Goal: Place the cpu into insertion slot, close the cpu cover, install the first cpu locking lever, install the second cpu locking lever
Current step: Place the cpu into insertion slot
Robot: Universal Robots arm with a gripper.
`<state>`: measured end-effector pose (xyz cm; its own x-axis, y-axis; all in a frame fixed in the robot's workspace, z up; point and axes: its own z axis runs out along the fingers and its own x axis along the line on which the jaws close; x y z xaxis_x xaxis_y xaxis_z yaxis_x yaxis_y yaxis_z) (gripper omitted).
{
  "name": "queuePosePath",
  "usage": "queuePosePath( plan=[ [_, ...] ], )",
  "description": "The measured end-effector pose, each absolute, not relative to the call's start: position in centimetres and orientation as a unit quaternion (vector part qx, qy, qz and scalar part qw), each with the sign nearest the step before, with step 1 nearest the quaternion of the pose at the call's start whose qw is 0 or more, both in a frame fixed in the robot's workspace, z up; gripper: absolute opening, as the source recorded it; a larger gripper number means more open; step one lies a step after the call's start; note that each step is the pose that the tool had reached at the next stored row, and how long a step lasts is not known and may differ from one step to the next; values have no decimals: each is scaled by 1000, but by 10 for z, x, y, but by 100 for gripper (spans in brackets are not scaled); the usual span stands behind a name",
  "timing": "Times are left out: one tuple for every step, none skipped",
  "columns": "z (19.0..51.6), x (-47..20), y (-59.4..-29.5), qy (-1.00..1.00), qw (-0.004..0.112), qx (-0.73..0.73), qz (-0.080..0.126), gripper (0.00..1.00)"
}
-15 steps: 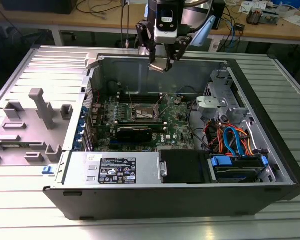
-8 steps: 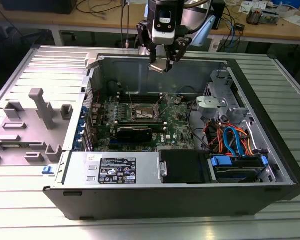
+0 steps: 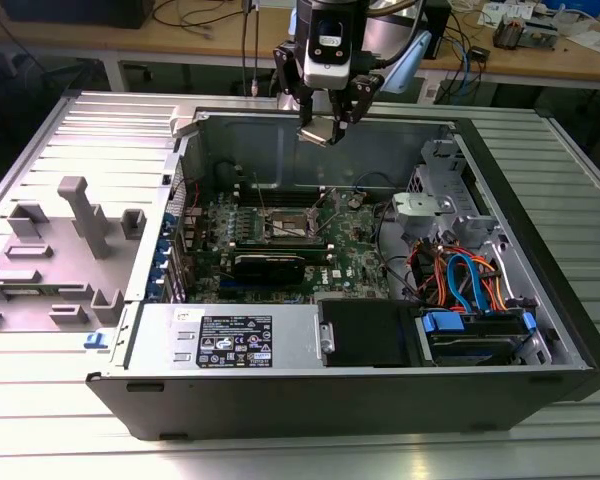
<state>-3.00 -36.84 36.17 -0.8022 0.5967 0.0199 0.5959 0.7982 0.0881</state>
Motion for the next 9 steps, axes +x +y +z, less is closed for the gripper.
queuePosePath(
  plan=[
    [362, -30, -368, 948, 4, 314, 45, 55],
    [362, -30, -368, 948, 4, 314, 45, 55],
    [362, -30, -368, 948, 4, 315, 45, 55],
    [361, -30, -368, 948, 4, 316, 45, 55],
    [361, -30, -368, 947, 5, 318, 45, 55],
    [360, -30, -368, 945, 5, 325, 45, 55],
    [360, -30, -368, 943, 5, 330, 45, 55],
    [358, -30, -368, 935, 6, 351, 45, 55],
    [357, -30, -368, 933, 6, 356, 45, 55]
  ],
)
